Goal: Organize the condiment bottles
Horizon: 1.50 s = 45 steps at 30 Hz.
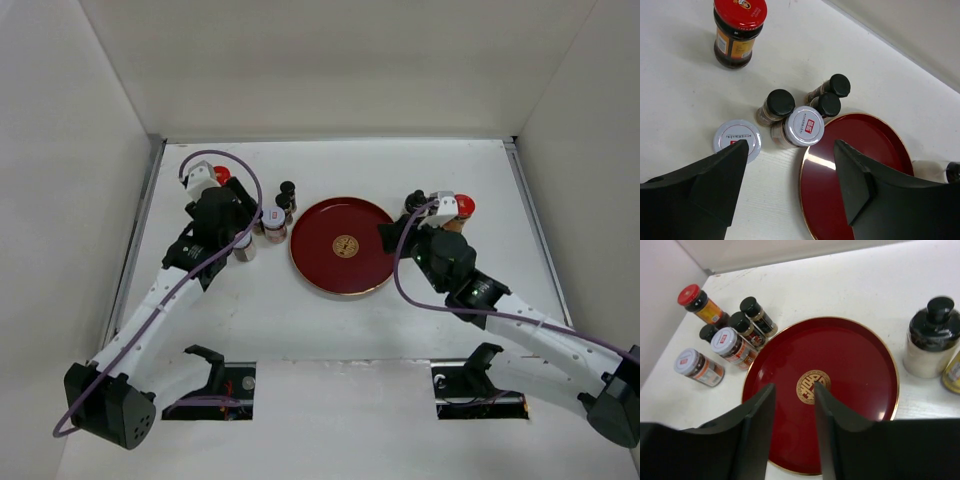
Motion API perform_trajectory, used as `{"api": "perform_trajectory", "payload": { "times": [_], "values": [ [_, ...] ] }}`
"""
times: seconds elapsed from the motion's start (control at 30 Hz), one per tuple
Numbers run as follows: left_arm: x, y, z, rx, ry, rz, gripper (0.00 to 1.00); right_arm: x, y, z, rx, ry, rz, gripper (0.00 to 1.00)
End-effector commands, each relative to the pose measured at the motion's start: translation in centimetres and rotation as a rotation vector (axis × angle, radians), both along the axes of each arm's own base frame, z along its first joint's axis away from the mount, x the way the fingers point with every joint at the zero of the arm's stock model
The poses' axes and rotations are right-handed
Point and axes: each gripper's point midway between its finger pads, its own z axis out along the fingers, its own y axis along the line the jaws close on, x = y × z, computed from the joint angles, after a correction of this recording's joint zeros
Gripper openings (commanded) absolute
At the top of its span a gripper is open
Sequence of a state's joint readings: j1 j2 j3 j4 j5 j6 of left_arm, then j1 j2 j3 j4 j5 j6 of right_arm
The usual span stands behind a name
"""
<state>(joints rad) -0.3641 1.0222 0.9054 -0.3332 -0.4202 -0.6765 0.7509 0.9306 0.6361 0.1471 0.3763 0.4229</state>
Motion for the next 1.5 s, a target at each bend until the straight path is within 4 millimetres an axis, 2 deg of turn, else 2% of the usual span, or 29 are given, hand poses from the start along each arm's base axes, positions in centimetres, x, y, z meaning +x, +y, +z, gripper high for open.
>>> {"api": "perform_trajectory", "payload": {
  "times": [0.0,0.03,0.1,0.13,0.23,0.3,0.33,0.37,0.4,0.47,0.5,0.53,0.63,0.7,0.77,0.87,1.17,1.37,1.47],
  "values": [
    [0.6,-0.3,2.5,-0.017,-0.059,-0.014,0.69,0.0,0.9,1.5,0.058,-0.066,0.019,0.55],
    [0.7,-0.3,2.9,-0.019,-0.071,-0.017,0.70,0.0,0.9,1.6,0.062,-0.070,0.021,0.60],
    [1.0,-0.1,3.9,-0.015,-0.093,-0.019,0.70,-0.1,1.0,1.6,0.063,-0.070,0.028,0.62],
    [1.3,0.3,4.3,-0.003,-0.102,-0.007,0.69,-0.2,1.2,1.6,0.062,-0.071,0.035,0.59],
    [2.3,1.6,5.2,0.028,-0.119,0.035,0.65,-0.1,1.5,1.1,0.052,-0.059,0.044,0.40],
    [3.0,2.9,5.5,0.050,-0.123,0.082,0.53,-0.1,1.9,0.8,0.045,-0.044,0.057,0.18],
    [3.4,3.5,5.8,0.057,-0.129,0.105,0.44,-0.1,2.2,0.5,0.040,-0.033,0.064,0.12],
    [3.9,4.3,5.9,0.068,-0.133,0.129,0.31,-0.2,2.4,0.3,0.035,-0.024,0.070,0.10],
    [4.4,4.9,6.1,0.074,-0.136,0.146,0.24,-0.2,2.6,0.2,0.034,-0.020,0.073,0.10],
    [5.5,6.0,6.2,0.086,-0.133,0.174,0.22,-0.2,2.8,0.1,0.031,-0.018,0.074,0.17],
    [6.1,6.5,6.2,0.098,-0.124,0.184,0.24,-0.2,2.8,0.0,0.034,-0.019,0.073,0.28],
    [6.6,6.9,6.1,0.107,-0.112,0.191,0.30,-0.2,2.9,0.0,0.037,-0.020,0.073,0.36],
    [8.5,7.4,5.2,0.139,-0.067,0.190,0.58,-0.3,3.3,0.0,0.053,-0.031,0.091,0.66],
    [9.8,7.3,4.4,0.151,-0.041,0.182,0.67,-0.4,3.8,-0.5,0.048,-0.020,0.113,0.75],
    [11.0,7.1,3.3,0.157,-0.011,0.165,0.71,-0.4,4.5,-1.0,0.038,-0.005,0.138,0.80],
    [12.4,6.7,1.6,0.166,0.030,0.147,0.73,-0.4,5.4,-1.6,0.022,0.011,0.159,0.85],
    [16.8,8.8,-2.4,0.211,0.116,0.201,0.74,-0.3,6.6,-2.8,-0.005,0.039,0.202,0.96],
    [18.5,10.1,-4.7,0.232,0.166,0.217,0.75,-0.1,7.3,-3.5,-0.016,0.060,0.218,1.00],
    [18.9,10.1,-6.0,0.224,0.191,0.208,0.75,-0.1,7.3,-3.6,-0.017,0.063,0.220,1.00]
  ]
}}
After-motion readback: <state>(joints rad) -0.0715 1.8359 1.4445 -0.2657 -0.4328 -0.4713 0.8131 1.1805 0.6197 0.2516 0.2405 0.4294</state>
